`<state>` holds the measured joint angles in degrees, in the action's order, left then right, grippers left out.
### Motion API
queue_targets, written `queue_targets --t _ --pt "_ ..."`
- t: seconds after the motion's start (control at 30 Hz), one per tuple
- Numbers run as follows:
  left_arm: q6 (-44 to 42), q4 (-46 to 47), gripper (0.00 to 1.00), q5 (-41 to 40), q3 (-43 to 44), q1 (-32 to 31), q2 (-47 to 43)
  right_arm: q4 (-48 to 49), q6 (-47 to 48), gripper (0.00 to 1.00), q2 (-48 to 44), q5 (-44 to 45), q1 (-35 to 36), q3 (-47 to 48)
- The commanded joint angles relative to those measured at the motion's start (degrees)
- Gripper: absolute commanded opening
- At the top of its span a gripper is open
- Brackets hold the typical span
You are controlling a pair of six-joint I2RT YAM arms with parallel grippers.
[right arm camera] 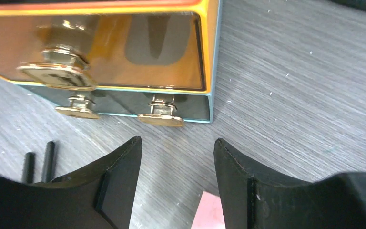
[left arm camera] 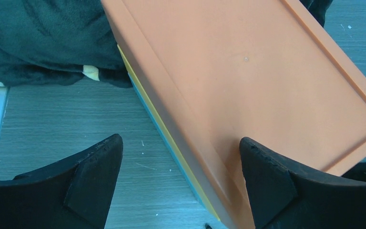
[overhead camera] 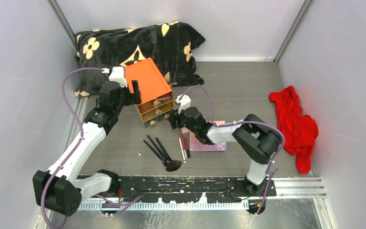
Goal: Organize the makeup
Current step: Open the drawer in the storage box.
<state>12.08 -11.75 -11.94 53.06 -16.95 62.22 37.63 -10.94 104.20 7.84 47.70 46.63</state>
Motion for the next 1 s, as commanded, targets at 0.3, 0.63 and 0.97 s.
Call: queue_targets --t 0.3,0.63,0.97 --pt "1.7 5.8 0.91 0.4 4.1 0.4 10.1 -5.5 7.0 0.62 -7.1 -6.0 3.2 4.4" --pt "3.5 10.0 0.9 2.8 -1.5 2.3 13.3 -5.4 6.8 0.62 -0.4 -4.1 5.5 14.2" --pt "3.7 11.0 0.9 5.9 -4.2 4.9 13.1 -4.4 5.4 0.62 4.6 3.6 6.2 18.2"
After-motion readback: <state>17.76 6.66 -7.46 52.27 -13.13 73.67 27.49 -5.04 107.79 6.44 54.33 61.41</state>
